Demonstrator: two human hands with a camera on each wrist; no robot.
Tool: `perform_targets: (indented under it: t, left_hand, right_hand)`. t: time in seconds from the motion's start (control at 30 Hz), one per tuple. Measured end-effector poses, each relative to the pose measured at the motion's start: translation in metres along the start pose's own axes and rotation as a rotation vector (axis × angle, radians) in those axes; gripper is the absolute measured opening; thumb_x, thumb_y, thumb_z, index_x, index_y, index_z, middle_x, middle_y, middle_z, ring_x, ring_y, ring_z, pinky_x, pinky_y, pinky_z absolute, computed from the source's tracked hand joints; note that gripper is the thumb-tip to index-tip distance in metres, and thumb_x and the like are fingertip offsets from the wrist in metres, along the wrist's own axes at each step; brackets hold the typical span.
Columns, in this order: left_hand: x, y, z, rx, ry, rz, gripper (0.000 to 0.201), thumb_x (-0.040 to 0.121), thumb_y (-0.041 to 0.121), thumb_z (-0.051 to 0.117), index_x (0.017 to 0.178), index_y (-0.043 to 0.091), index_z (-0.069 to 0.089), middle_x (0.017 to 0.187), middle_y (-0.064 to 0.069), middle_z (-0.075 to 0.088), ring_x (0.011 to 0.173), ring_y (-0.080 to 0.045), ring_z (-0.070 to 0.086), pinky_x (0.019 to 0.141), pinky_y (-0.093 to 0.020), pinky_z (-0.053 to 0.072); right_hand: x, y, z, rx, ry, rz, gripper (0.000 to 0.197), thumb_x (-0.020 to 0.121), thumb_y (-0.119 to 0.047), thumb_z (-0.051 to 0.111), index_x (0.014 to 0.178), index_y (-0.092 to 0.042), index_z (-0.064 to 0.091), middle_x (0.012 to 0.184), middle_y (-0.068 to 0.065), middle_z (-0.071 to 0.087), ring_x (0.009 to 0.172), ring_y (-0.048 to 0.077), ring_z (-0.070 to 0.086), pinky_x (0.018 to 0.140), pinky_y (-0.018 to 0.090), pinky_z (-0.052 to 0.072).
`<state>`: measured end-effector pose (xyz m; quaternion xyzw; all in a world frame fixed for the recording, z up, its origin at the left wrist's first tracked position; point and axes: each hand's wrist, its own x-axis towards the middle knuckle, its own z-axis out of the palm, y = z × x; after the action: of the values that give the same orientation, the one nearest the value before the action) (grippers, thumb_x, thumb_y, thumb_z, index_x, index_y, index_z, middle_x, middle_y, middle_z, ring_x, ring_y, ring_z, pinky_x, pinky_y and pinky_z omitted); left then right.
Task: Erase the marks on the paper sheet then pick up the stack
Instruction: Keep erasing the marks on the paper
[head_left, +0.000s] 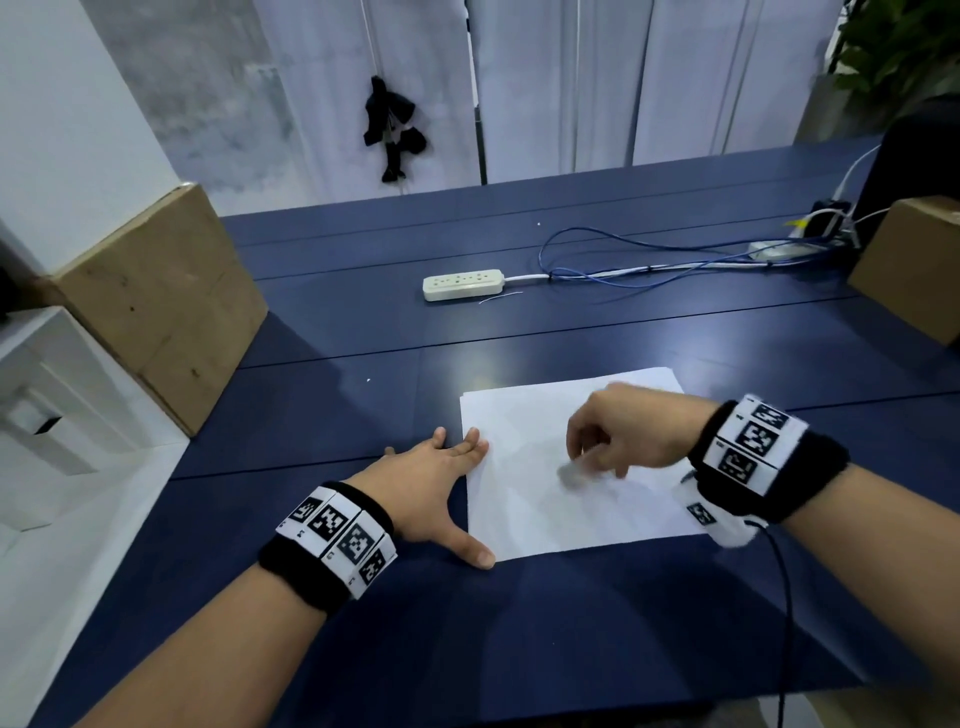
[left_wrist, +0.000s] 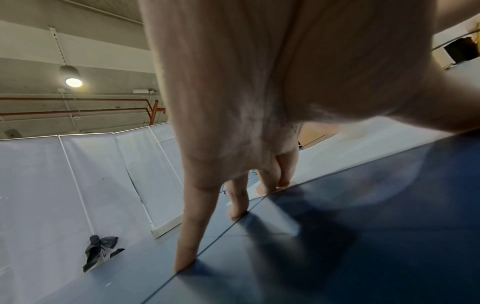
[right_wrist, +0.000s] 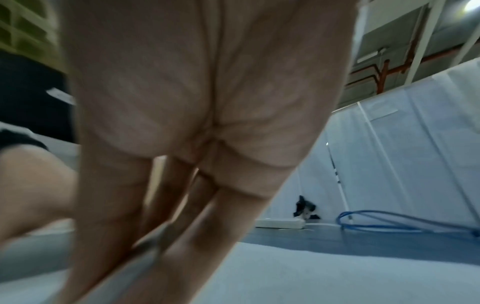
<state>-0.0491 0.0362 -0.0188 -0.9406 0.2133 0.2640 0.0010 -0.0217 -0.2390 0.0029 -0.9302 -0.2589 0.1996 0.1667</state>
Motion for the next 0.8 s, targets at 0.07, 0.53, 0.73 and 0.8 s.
perform_targets:
  t: [0.07, 0.53, 0.73, 0.8]
  left_hand:
    - [0.001, 0.0, 0.0, 0.002, 0.0, 0.003, 0.139, 0.056, 0.086, 0.07, 0.159, 0.034, -0.007, 0.163, 0.025, -0.013, 0.153, -0.014, -0.012, 0.113, -0.071, 0.012]
    - [0.002, 0.001, -0.002, -0.002, -0.029, -0.014, 0.139, 0.056, 0.087, 0.069, 0.158, 0.036, -0.01, 0.161, 0.028, -0.016, 0.152, -0.011, -0.015, 0.117, -0.068, 0.009]
    - [0.001, 0.003, -0.002, -0.02, -0.02, -0.024, 0.139, 0.055, 0.085, 0.071, 0.158, 0.037, -0.008, 0.161, 0.028, -0.015, 0.152, -0.01, -0.015, 0.117, -0.068, 0.008]
    - [0.001, 0.003, -0.003, -0.02, -0.014, -0.02, 0.138, 0.055, 0.085, 0.072, 0.158, 0.037, -0.007, 0.161, 0.028, -0.015, 0.152, -0.01, -0.015, 0.117, -0.067, 0.01]
  right_hand:
    - [-0.009, -0.009, 0.007, 0.015, -0.182, -0.026, 0.031, 0.079, -0.05, 0.077, 0.091, -0.022, 0.072, 0.079, -0.006, 0.075, 0.059, 0.008, 0.071, 0.072, 0.026, 0.058]
    - [-0.005, -0.006, 0.004, -0.032, -0.165, -0.069, 0.025, 0.084, -0.042, 0.073, 0.095, -0.02, 0.071, 0.08, -0.001, 0.074, 0.06, 0.01, 0.072, 0.068, 0.025, 0.056]
    - [0.018, 0.001, -0.007, -0.115, 0.127, 0.012, 0.025, 0.087, -0.044, 0.068, 0.089, -0.019, 0.069, 0.069, -0.003, 0.069, 0.058, 0.013, 0.062, 0.063, 0.028, 0.052]
    - [0.006, 0.0, 0.0, -0.064, 0.015, -0.035, 0.023, 0.088, -0.043, 0.067, 0.091, -0.02, 0.07, 0.074, 0.0, 0.072, 0.054, 0.008, 0.065, 0.063, 0.026, 0.053]
